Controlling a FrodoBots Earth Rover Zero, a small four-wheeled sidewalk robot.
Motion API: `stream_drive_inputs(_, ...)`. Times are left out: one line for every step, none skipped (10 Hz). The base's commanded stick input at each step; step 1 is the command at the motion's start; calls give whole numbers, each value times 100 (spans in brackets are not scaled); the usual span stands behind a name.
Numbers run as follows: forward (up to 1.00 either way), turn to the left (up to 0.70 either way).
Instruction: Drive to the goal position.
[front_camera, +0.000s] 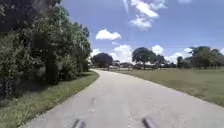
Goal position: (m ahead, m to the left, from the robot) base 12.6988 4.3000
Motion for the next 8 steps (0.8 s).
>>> stream_drive_inputs(30,-24)
stream_drive_inputs(30,0)
stream_drive_inputs(30,0)
stream_drive_inputs(30,0)
stream_drive_inputs(30,0)
stream_drive_inputs(30,0)
stream_drive_inputs(30,0)
stream_drive_inputs(30,0)
